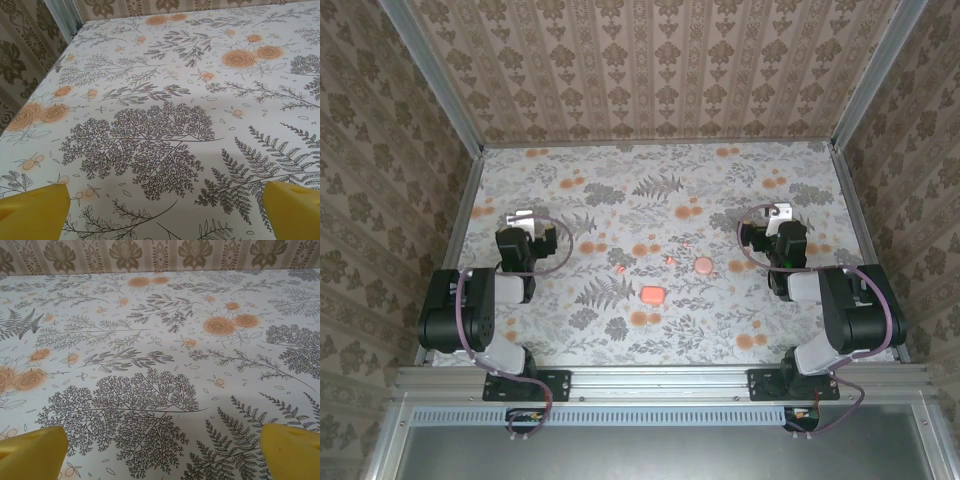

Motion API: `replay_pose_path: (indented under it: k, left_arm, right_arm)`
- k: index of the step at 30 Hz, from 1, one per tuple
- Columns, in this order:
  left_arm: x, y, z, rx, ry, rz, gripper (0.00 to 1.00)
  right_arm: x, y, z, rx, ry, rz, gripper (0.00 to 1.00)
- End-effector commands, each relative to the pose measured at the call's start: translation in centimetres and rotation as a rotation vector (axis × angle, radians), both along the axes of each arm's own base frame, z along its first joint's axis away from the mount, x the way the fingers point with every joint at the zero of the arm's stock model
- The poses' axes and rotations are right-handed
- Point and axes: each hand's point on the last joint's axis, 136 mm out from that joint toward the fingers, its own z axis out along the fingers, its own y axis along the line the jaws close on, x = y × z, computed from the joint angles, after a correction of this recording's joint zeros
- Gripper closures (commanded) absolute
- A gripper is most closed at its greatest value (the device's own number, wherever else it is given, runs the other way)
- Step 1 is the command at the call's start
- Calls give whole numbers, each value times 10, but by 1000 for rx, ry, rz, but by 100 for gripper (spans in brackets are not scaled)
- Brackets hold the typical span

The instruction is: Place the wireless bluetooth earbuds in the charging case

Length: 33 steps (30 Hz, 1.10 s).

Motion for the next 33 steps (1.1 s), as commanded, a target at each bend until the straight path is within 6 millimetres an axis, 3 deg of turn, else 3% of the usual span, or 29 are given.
replay_pose_path:
  k: [1, 28, 33]
  left_arm:
    - [6, 0, 12, 4, -32, -10, 0]
    - [6, 0, 11, 3, -29, -11, 0]
    - [4, -7, 20, 22, -48, -38, 0]
  right_arm:
    - [2, 0, 3, 9, -5, 4, 0]
    - [2, 0, 4, 10, -7, 5, 0]
    - [3, 11, 23, -6, 22, 56, 0]
